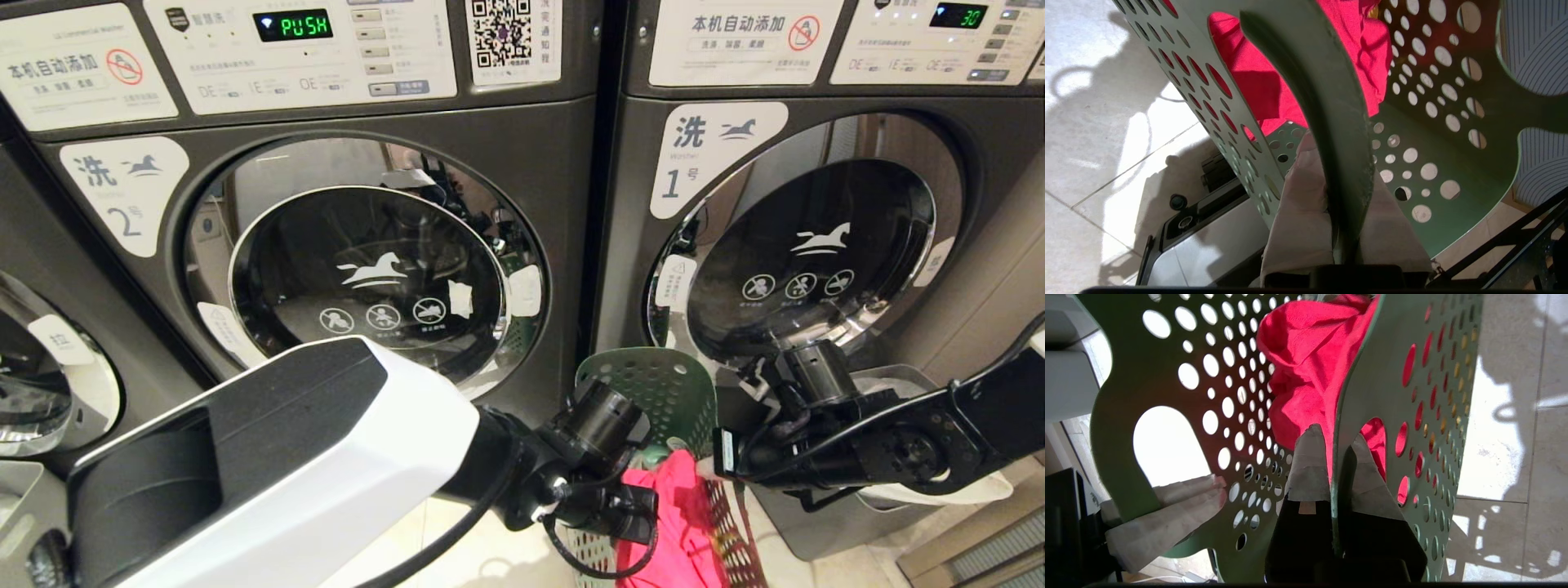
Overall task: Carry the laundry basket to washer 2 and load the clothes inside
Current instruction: Pick up the clothes basket and put it beside the washing machine
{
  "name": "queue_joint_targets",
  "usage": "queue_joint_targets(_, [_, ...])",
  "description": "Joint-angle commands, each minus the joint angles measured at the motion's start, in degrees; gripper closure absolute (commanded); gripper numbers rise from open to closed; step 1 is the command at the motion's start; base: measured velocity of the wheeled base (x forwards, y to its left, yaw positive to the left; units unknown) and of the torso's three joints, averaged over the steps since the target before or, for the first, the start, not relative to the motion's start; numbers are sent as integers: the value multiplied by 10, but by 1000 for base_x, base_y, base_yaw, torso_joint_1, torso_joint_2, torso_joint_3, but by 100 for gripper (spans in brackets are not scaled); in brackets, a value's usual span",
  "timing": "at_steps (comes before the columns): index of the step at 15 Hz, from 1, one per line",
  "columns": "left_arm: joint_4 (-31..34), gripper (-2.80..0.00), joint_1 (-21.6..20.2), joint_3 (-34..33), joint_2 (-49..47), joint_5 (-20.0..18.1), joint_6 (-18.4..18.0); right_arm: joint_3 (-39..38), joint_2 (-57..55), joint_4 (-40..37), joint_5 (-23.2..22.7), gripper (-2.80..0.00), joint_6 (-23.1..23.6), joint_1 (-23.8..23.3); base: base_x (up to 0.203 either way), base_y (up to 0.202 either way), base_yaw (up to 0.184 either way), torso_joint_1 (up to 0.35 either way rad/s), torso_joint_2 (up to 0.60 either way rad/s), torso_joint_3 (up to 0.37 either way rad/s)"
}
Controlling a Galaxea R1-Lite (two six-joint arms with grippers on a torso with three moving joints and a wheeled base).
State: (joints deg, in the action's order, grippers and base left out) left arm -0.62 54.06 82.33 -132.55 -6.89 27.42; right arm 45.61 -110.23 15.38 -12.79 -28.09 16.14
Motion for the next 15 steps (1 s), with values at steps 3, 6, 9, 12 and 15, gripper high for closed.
queue_joint_targets(3, [2,0,9,16,-17,-1,2,-17,-6,23,-1,0,-2,-3,0,0,0,2,4,-199])
queue_joint_targets(6, [2,0,11,16,-23,-1,2,-19,-22,32,0,0,-1,-6,0,0,0,-1,2,-199])
queue_joint_targets(9, [2,0,10,16,-27,0,2,-17,-53,56,1,0,6,-7,0,0,0,1,2,-199])
queue_joint_targets(12, [2,0,10,20,-38,1,3,-18,-74,83,2,0,22,-8,0,0,0,1,4,-201])
queue_joint_targets(15, [2,0,10,29,-42,1,3,-17,-78,82,3,0,24,-10,0,0,0,1,4,-201])
